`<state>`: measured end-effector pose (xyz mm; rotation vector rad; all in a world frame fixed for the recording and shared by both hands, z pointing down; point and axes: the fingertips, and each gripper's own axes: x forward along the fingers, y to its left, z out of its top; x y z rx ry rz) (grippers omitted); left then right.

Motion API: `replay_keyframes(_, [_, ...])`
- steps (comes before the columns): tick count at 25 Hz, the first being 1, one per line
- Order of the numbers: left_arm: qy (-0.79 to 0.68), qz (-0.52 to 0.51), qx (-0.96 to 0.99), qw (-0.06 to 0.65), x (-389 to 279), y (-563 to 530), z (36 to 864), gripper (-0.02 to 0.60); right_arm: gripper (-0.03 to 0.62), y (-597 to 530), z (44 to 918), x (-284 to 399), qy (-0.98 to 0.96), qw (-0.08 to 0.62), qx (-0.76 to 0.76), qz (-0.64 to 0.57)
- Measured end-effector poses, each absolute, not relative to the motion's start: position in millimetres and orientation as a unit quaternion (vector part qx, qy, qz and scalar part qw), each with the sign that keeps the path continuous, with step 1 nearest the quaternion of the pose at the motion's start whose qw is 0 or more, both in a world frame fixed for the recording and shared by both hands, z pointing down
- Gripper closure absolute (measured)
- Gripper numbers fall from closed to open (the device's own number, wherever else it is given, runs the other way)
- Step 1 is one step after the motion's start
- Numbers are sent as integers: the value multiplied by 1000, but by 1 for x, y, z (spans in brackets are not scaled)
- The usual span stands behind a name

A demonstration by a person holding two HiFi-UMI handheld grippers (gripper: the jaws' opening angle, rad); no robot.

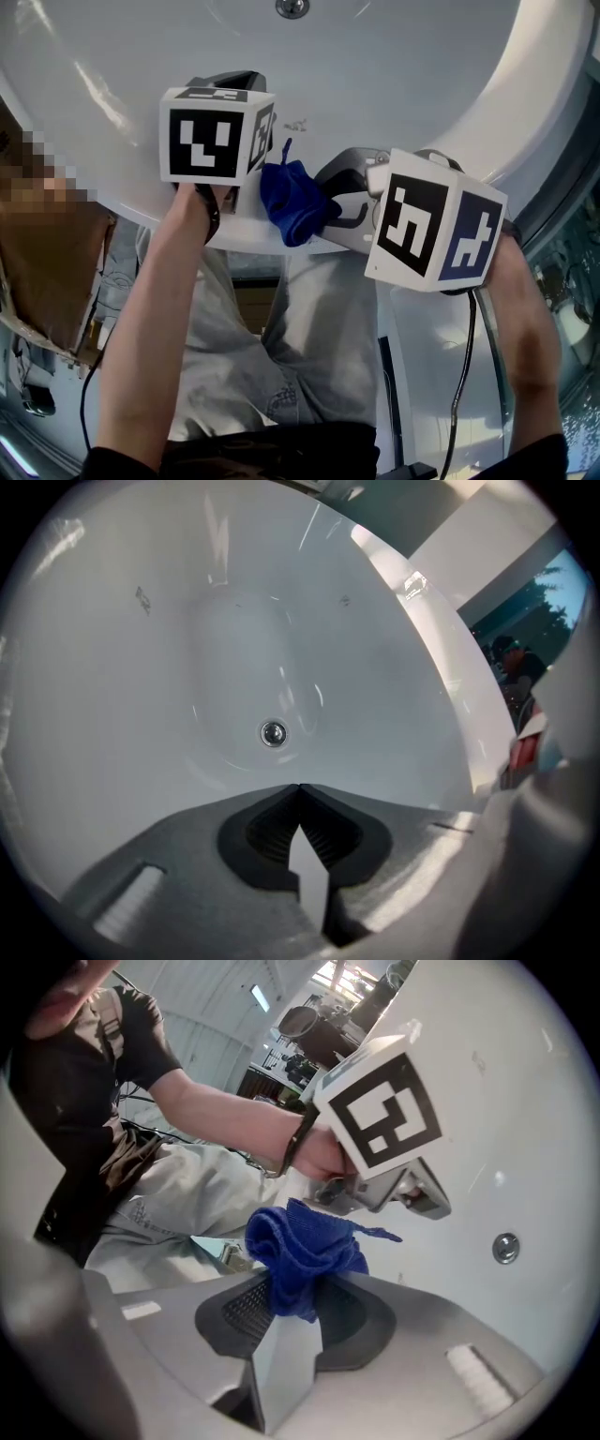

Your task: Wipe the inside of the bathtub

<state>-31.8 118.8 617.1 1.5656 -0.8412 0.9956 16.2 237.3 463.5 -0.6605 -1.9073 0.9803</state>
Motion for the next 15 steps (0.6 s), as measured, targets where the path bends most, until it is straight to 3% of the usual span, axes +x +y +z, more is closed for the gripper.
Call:
replay_keyframes(9, [-358, 402, 644, 544, -36, 115, 620, 577, 485, 126, 552, 46, -792, 517, -92, 311])
replay_keyframes(15, [-352, 398, 638, 558, -39, 114, 625, 577, 485, 78, 610, 54, -783, 567, -59, 247])
